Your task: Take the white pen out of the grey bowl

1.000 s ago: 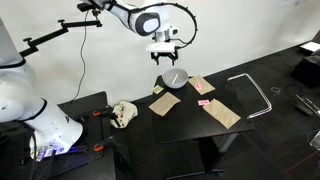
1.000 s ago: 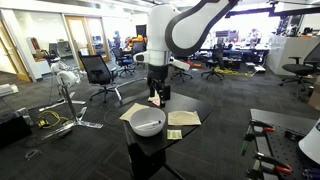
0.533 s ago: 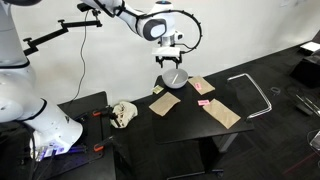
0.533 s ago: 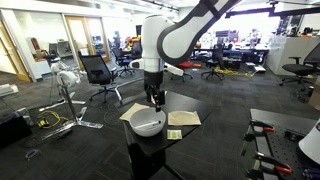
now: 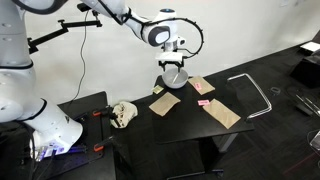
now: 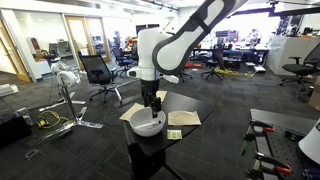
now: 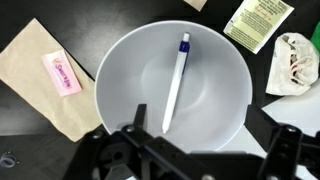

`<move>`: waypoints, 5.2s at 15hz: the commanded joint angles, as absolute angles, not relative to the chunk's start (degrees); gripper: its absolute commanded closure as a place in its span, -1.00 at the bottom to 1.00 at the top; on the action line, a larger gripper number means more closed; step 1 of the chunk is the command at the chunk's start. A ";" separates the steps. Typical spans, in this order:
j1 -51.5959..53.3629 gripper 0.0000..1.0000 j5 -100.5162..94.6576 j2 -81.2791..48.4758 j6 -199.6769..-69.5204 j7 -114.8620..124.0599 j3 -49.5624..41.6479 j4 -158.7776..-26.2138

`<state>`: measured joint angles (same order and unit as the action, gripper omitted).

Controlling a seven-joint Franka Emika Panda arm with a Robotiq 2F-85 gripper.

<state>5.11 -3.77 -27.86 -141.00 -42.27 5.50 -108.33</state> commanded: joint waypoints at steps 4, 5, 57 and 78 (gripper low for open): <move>3.85 -1.00 -4.77 -32.84 -145.19 -38.53 6.77 -104.79; 3.87 -1.00 -4.86 -33.38 -145.23 -38.06 6.80 -104.40; -3.20 0.94 0.30 -15.60 -143.76 -33.06 8.04 -113.54; -12.39 0.94 8.01 -28.78 -166.06 -16.30 2.60 -117.27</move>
